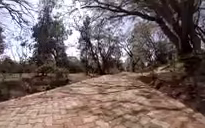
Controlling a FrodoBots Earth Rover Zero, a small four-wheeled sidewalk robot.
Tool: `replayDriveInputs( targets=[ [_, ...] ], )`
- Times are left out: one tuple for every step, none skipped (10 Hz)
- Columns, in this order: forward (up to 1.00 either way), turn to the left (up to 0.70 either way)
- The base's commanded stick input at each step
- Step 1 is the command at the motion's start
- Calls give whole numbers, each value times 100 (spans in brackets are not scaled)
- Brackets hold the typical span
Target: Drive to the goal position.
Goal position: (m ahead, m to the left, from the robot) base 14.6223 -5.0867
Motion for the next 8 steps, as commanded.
replayDriveInputs(
  targets=[
    [100, 0],
    [100, 0],
    [100, 0],
    [100, 0],
    [100, -4],
    [100, -13],
    [100, -29],
    [100, -10]
  ],
)
